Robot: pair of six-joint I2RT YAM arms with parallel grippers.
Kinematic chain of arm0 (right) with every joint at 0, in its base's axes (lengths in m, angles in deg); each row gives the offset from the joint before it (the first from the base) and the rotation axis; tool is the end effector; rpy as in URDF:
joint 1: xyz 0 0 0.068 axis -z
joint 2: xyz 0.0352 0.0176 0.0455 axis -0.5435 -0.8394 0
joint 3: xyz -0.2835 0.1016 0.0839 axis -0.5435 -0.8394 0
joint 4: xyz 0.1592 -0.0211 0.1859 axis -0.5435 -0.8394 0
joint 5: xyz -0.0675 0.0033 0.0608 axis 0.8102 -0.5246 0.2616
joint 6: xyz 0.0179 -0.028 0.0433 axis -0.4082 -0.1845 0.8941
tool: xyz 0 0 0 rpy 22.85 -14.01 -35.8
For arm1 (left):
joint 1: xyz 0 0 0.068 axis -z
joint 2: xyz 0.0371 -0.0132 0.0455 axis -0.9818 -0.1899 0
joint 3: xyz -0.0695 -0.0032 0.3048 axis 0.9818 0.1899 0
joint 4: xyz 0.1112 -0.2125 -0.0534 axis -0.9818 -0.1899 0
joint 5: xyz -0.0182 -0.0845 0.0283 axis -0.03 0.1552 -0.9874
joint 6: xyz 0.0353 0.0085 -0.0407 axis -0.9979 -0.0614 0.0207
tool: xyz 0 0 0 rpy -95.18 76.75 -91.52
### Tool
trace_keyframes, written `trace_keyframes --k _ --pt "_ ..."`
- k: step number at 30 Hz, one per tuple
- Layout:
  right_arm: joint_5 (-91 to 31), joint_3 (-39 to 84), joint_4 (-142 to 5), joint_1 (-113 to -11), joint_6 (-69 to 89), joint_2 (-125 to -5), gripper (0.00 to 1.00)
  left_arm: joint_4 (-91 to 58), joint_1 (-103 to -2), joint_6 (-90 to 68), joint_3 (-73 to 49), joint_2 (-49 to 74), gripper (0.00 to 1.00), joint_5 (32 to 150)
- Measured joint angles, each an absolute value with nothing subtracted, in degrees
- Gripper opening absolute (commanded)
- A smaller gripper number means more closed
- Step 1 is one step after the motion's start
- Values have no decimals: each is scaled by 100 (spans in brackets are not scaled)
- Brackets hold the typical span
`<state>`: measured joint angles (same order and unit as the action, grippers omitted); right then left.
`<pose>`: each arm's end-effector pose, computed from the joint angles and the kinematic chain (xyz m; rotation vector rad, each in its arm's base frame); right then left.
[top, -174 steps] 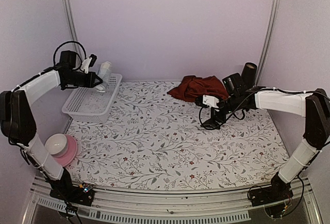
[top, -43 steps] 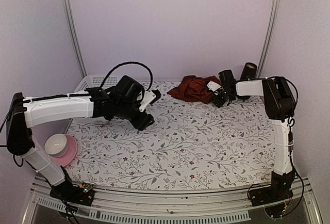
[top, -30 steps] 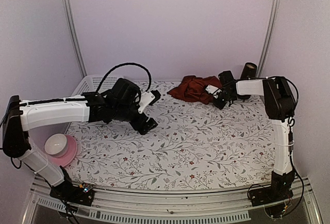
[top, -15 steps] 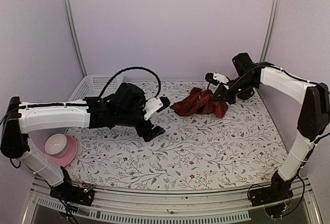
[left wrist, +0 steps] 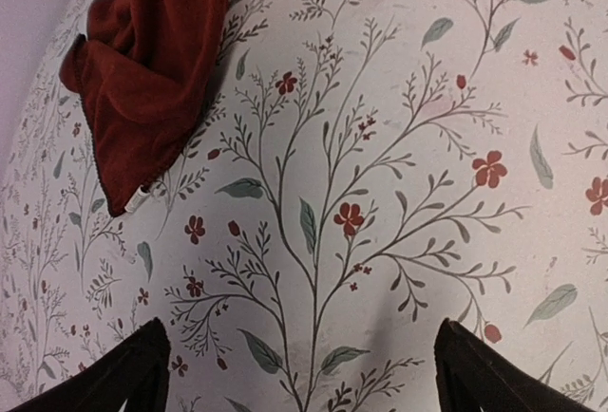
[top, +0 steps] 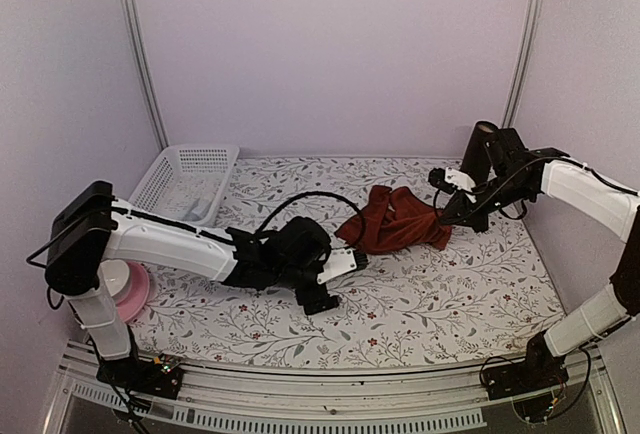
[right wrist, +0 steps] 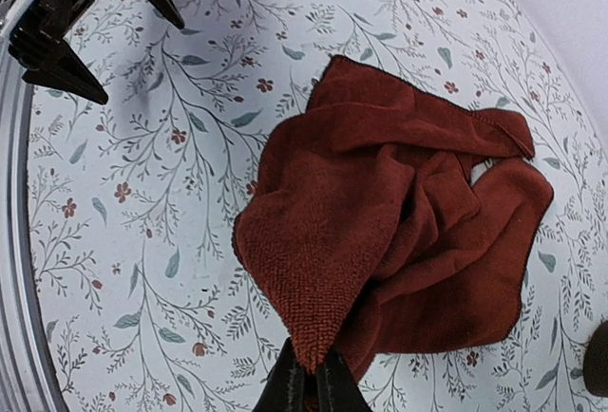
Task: Roll the towels
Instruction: Pick up the towel from the corner of the board, then adjust the towel at the center of the board.
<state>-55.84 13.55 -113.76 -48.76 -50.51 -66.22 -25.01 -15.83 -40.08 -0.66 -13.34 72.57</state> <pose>0.2489 0.0917 0.3214 -1.5455 1.9005 0.4982 0.1716 -0.3261 0.2297 1.4831 1.8594 -0.1728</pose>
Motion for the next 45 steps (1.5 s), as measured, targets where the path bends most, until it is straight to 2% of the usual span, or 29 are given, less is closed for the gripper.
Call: trace_keyframes --k 10,17,22,26,28,30,32,41,45 --pt "-4446 1106 -10552 -3897 -4312 -7074 4 -1653 -2224 -5228 -372 -2283 96 7290" --pt "-3866 1093 -10139 -3617 -3862 -7345 5 -1347 -2342 -5807 -910 -2967 85 7277" --pt "-3746 1080 -10060 -3628 -3746 -7474 6 -1351 -2401 -6231 -1496 -3400 69 7296" --pt "-3720 1073 -9986 -3628 -3682 -7491 6 -1550 -2552 -6515 -1935 -3651 64 7388" --pt "-3720 1065 -9946 -3628 -3676 -7491 6 -1660 -2654 -6642 -2154 -3767 55 7425" --pt "-3720 1045 -9927 -3628 -3667 -7491 6 -1769 -2755 -6752 -2344 -3878 53 7449" --pt "-3722 1030 -9909 -3628 -3665 -7491 7 -1861 -2836 -6902 -2490 -3988 46 7454" --pt "-3722 1003 -9859 -3628 -3663 -7491 7 -2219 -2884 -7353 -3312 -4534 39 7456" --pt "-3724 1003 -9833 -3628 -3663 -7491 7 -2280 -2882 -7541 -3445 -4630 27 7454"
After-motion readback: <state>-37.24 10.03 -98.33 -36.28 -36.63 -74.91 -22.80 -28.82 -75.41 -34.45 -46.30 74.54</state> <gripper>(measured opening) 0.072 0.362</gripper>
